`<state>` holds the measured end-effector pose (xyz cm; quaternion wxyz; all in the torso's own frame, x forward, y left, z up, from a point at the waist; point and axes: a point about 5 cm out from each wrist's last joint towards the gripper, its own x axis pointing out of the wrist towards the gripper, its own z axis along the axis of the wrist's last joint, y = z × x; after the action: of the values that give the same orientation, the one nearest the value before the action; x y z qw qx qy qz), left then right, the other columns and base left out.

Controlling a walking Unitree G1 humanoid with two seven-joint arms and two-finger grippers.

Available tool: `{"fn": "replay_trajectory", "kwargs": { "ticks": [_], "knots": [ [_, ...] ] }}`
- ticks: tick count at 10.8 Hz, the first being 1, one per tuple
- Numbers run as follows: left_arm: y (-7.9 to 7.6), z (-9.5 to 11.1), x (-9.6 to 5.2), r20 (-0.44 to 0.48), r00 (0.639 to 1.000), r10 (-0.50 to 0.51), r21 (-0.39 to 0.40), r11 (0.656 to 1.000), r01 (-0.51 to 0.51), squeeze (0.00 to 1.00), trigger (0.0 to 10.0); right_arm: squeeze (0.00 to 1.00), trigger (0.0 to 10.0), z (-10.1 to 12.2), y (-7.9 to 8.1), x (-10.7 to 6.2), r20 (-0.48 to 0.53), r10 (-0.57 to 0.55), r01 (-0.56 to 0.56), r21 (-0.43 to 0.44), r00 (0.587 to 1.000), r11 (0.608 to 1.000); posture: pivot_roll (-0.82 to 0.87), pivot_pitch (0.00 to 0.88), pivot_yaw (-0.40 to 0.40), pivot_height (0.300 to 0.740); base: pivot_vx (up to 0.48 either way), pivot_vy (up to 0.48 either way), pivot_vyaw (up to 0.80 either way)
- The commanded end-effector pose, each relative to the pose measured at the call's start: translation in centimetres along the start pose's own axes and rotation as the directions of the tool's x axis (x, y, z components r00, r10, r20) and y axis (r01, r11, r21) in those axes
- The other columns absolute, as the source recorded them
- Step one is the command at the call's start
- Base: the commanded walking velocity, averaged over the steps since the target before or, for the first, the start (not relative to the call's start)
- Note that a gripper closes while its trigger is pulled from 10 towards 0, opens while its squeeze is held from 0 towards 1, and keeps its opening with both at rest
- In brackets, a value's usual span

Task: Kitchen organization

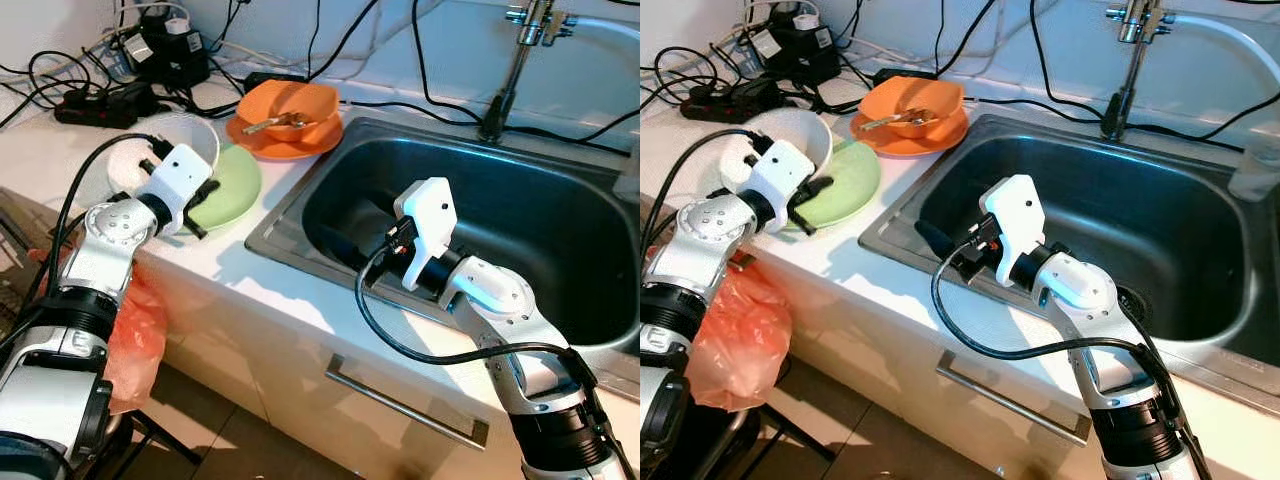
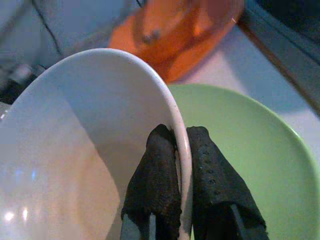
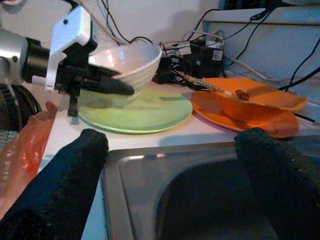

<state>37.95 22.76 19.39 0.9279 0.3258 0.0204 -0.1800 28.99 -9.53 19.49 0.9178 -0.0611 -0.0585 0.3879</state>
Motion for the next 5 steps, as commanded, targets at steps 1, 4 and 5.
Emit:
{"fn": "replay_trajectory", "kwargs": {
  "ticks": [1,4,5],
  "knots": [
    [1.2,2.0,0.2,0.090,0.994,0.060,0.057,0.996,-0.065,0.00,10.0,0.00,10.0,0.1,-0.3,0.0,0.001,-0.017,0.017,-0.010,1.000,1.000,-0.02,0.000,0.060,0.740,0.000,0.000,0.00],
    [0.1,4.9,0.3,0.295,0.950,0.102,0.164,0.974,-0.155,0.00,10.0,0.00,10.0,0.1,-0.5,0.1,0.002,-0.027,0.027,-0.011,1.000,1.000,-0.02,0.000,0.059,0.740,0.000,0.000,0.00],
    [-0.5,5.4,0.4,0.330,0.940,0.091,0.176,0.972,-0.155,0.00,10.0,0.00,10.0,0.1,-0.5,0.1,0.002,-0.027,0.027,-0.011,1.000,1.000,-0.02,0.000,0.056,0.740,0.000,0.000,0.00]
  ]
}}
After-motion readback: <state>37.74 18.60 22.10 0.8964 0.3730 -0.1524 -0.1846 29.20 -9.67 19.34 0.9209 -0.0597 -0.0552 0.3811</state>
